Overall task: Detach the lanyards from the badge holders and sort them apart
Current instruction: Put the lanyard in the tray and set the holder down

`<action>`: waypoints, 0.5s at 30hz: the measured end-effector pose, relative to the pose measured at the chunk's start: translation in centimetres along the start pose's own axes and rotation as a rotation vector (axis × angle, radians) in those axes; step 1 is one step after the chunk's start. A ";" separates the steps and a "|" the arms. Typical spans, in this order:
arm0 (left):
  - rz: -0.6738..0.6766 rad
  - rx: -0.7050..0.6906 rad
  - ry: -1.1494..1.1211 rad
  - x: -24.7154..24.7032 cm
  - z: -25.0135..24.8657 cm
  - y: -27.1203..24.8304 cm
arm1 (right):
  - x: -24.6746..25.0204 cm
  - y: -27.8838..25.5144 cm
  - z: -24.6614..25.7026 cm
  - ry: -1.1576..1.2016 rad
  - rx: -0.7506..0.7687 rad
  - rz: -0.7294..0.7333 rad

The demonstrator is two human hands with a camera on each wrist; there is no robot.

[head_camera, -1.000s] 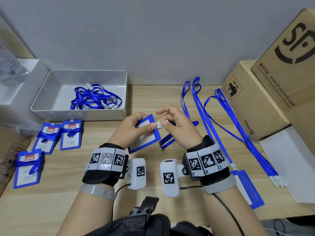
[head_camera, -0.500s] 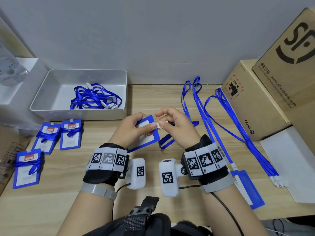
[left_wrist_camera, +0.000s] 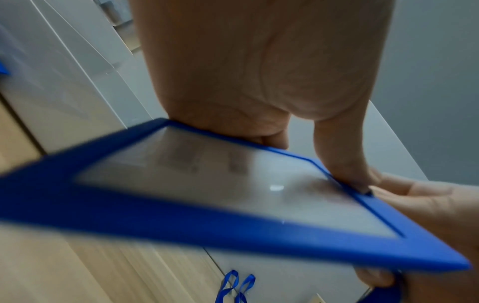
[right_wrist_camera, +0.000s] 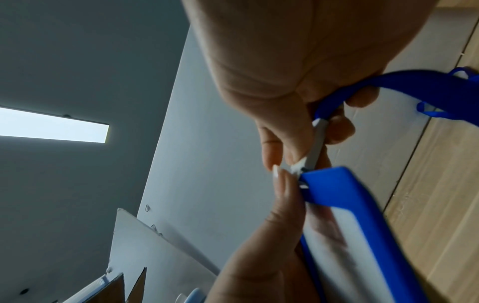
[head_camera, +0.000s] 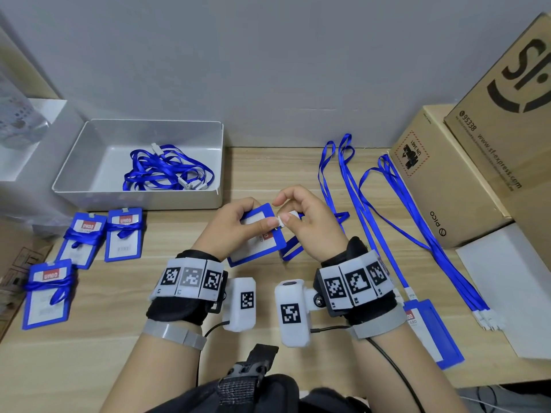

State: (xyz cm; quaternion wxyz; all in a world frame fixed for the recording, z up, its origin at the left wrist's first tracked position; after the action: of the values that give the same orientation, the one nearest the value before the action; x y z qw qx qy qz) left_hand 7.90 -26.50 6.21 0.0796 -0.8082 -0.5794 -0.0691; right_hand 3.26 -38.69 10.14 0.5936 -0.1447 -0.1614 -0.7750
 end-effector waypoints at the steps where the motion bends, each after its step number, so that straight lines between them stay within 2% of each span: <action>1: 0.022 0.005 -0.004 -0.2 0.0 -0.1 | 0.0 0.0 0.0 -0.020 0.009 0.008; 4: 0.090 0.042 -0.022 -0.6 0.2 -0.1 | 0.0 0.2 -0.2 -0.061 0.007 0.025; 7: 0.093 0.075 -0.048 -0.5 0.3 0.0 | 0.3 0.4 -0.4 0.042 -0.041 -0.019; 11: -0.100 0.139 -0.272 0.2 0.3 0.5 | 1.6 0.4 -1.4 0.103 -0.065 -0.265; 13: -0.157 0.184 -0.378 0.0 0.3 0.7 | 1.4 0.1 -2.5 0.133 -0.166 -0.263; 15: -0.141 0.228 -0.451 -0.8 0.4 1.1 | 0.7 -0.3 -3.7 0.183 -0.260 -0.189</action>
State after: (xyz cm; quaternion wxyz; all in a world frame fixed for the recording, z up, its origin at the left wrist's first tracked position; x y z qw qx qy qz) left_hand 8.67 -27.52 5.60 0.0342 -0.7466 -0.6415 0.1732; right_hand 2.63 -40.83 7.06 0.5067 -0.1334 -0.0179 -0.8515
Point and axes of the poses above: each hand's wrist, its own y-axis towards the middle knuckle, its own x-axis out of the back of the hand, z = x × y, the point moved 6 cm from there along y, towards the middle knuckle, and after that the axes turned 13 degrees about -z, right-handed, at the moved point
